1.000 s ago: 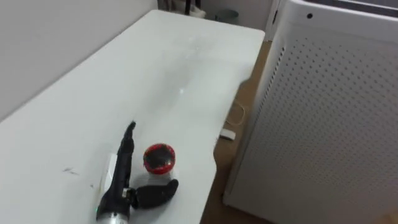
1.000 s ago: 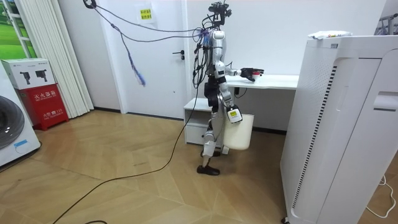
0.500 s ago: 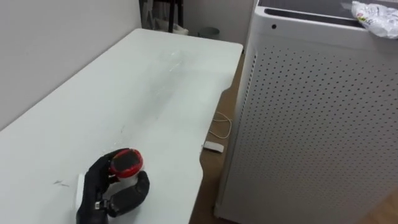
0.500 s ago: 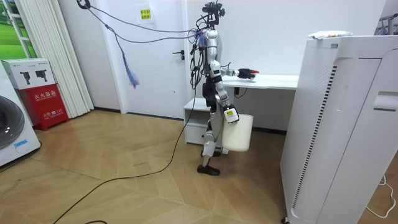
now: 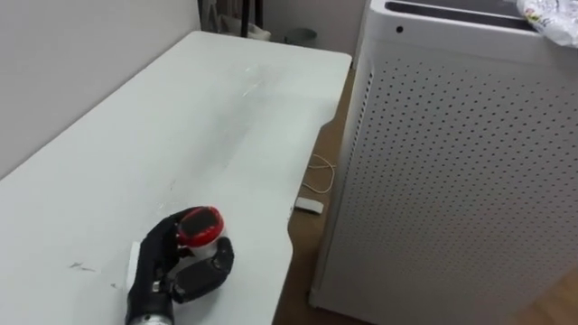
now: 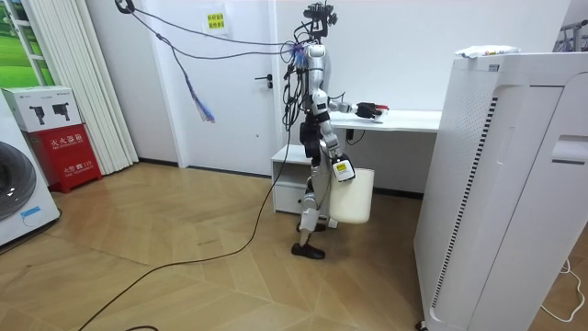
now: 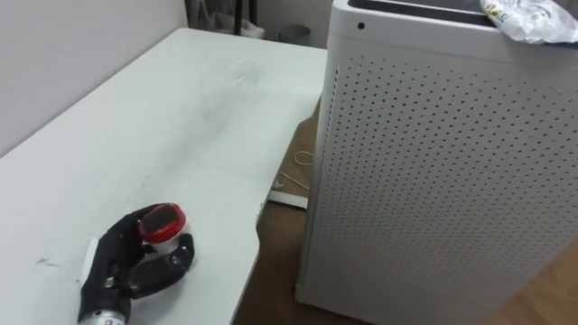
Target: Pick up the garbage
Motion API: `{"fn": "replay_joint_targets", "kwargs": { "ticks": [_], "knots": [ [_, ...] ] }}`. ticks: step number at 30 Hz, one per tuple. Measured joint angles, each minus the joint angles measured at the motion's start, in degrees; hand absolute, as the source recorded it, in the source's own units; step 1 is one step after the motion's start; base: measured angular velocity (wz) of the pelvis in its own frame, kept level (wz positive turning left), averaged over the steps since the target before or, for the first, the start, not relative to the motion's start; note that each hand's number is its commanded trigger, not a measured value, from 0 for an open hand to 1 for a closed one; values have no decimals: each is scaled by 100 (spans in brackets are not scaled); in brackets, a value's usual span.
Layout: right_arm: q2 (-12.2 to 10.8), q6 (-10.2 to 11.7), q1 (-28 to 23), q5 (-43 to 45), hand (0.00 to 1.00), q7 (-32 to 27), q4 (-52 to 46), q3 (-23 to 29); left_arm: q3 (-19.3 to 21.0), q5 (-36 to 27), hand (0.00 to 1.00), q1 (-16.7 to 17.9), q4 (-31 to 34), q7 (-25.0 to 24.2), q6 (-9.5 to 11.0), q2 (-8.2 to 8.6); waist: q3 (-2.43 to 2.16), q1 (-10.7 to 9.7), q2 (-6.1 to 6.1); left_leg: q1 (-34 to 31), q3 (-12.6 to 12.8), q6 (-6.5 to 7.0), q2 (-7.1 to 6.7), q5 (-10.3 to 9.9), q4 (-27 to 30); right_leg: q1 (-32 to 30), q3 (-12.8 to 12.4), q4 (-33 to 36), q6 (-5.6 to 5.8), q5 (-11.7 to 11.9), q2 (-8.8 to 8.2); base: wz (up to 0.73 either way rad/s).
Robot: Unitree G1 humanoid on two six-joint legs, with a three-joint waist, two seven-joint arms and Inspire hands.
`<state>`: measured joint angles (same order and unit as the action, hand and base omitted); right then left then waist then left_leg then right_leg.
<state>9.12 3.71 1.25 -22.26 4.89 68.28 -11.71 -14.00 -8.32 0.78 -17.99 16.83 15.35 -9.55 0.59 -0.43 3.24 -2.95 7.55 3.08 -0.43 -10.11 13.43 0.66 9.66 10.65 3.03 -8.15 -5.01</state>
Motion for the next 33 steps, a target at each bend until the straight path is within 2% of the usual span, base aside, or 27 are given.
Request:
{"fn": "replay_joint_targets", "kwargs": {
  "ticks": [4, 7, 9, 15, 21, 26, 30, 31, 32, 33],
  "knots": [
    [2, 2, 123, -17, 100, 9, -84, -1, -475, -354, 100, -31, 354, -410, -184, -49, -1, -159, -25, -143, 28, 1, 0, 1, 17, -143, -11, 1, 0, 1, -6, -3],
    [4, 12, 260, 76, 100, 19, -147, -19, -822, -425, 100, -111, 700, -958, -249, -50, 9, -282, -65, -243, 52, 2, 5, 2, 19, -267, -37, 12, -1, 1, -5, -5],
    [20, 50, 345, 77, 100, 29, -146, -74, -1058, -497, 100, -313, 752, -1444, -253, -29, 44, -351, -135, -248, 120, 3, 14, 1, 4, -296, -86, 12, -2, 1, -2, -10],
    [44, 57, 640, 80, 100, 43, -152, -45, -1387, -991, 100, -450, 766, -2302, -342, -33, 48, -586, -294, -357, 272, 2, 47, -1, -44, -499, -186, 30, -2, 1, 12, -12],
    [50, 77, 738, 80, 100, -106, -224, -54, -1745, -1027, 100, -500, 777, -2615, -528, -50, 61, -724, -359, -493, 315, 2, 54, -1, -19, -678, -186, 104, -2, 1, 11, -3],
    [97, 78, 748, 83, 100, -216, -233, -94, -1899, -1023, 100, -617, 771, -2773, -530, -75, 72, -725, -449, -489, 345, 2, 57, 0, -20, -700, -231, 116, -2, 1, 12, -5],
    [220, 128, 745, 178, 100, -358, -371, -80, -1911, -1018, 100, -616, 725, -2902, -552, -82, 127, -736, -577, -505, 429, 5, 64, -1, -28, -798, -316, 205, -3, 1, 12, -10],
    [232, 145, 745, 195, 100, -380, -376, -76, -1923, -1015, 68, -616, 720, -2911, -567, -88, 119, -741, -593, -522, 433, 5, 65, -2, -30, -815, -317, 205, -3, 1, 12, -5],
    [244, 169, 745, 211, 100, -437, -402, -64, -1943, -1013, 8, -616, 721, -2935, -597, -92, 113, -770, -618, -570, 433, 6, 68, -1, -19, -862, -313, 211, -5, 3, 12, 0],
    [244, 175, 743, 211, 100, -496, -411, -51, -1960, -1011, 0, -616, 712, -2990, -640, -89, 110, -782, -639, -605, 436, 6, 76, -1, -2, -895, -315, 220, -12, 7, 17, 0]
  ]
}}
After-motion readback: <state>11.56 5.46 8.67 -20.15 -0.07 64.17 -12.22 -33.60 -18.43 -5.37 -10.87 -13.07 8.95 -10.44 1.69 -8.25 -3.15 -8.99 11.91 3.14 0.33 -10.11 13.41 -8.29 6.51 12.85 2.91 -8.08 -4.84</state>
